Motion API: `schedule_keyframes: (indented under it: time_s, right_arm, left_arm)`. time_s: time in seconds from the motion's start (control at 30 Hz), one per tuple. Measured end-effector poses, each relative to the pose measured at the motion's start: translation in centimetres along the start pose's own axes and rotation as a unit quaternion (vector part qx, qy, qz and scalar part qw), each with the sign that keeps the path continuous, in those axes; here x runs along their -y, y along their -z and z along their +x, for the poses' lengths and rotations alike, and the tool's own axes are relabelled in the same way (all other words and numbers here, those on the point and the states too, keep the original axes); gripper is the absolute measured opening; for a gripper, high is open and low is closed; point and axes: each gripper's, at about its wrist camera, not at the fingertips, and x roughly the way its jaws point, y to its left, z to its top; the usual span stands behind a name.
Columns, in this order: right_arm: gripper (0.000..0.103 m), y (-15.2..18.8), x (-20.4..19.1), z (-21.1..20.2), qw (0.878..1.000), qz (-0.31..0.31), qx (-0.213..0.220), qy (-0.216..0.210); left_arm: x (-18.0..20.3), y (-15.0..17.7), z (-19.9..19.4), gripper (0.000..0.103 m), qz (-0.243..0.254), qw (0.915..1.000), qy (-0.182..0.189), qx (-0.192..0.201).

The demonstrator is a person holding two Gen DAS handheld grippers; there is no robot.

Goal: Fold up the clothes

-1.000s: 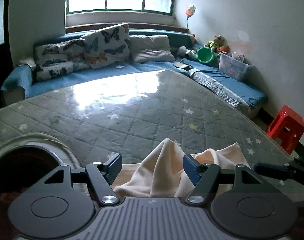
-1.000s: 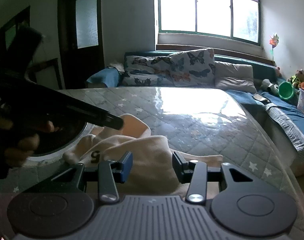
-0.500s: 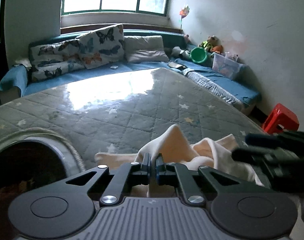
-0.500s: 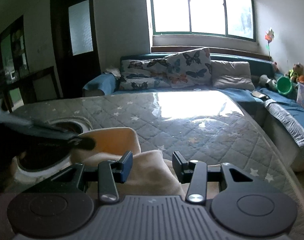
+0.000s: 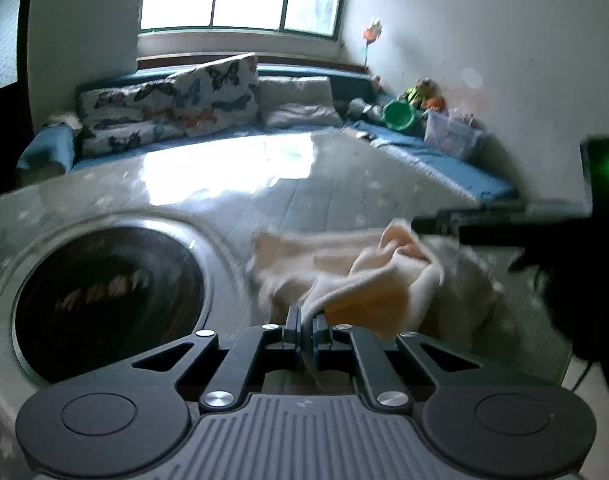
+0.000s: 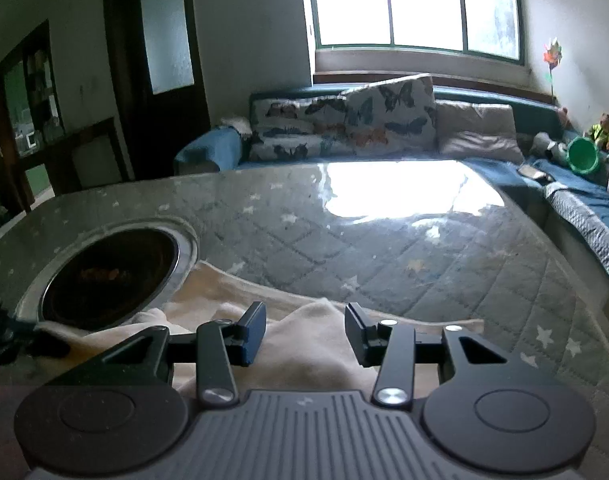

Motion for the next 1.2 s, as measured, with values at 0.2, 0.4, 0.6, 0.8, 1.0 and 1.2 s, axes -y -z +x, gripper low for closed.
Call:
schedule_keyframes:
  time_s: [0.2, 0.4, 0.6, 0.8, 1.0, 1.2]
  right_arm:
    - [0.044, 1.1, -1.0, 1.0, 0.999, -0.018, -0.027, -0.005]
    - [0.037, 1.9, -2.1, 1.7, 0.998, -0.037, -0.039, 0.010]
    - [0.016, 2.4, -2.5, 1.3, 0.998, -0.052, -0.041, 0.021]
    - [0.010, 3.1, -1.9, -0.9, 0.998, -0.047, -0.022, 0.025]
    - [0.009, 3.6, -1.8, -3.1, 0.998, -0.055, -0.002, 0.031]
    - [0.008, 4.5, -1.0, -6.0, 0.998, -0.050, 0.019, 0.041]
  left_arm:
    - [-0.5, 2.5, 0.0, 0.006, -0.002, 0.9991, -0.009, -0.041]
    - [-1.7, 3.2, -0.5, 0.007, -0.017, 0.9983, -0.023, -0.050]
    - [-0.5, 1.6, -1.4, 0.021, -0.002, 0.9998, -0.009, -0.017]
    - [2.3, -1.1, 0.6, 0.030, 0.032, 0.9991, 0.027, 0.005]
    - [4.7, -2.8, 4.6, 0.031, 0.069, 0.9954, 0.062, -0.022]
    - [4.2, -2.7, 7.1, 0.020, 0.048, 0.9935, 0.086, -0.057]
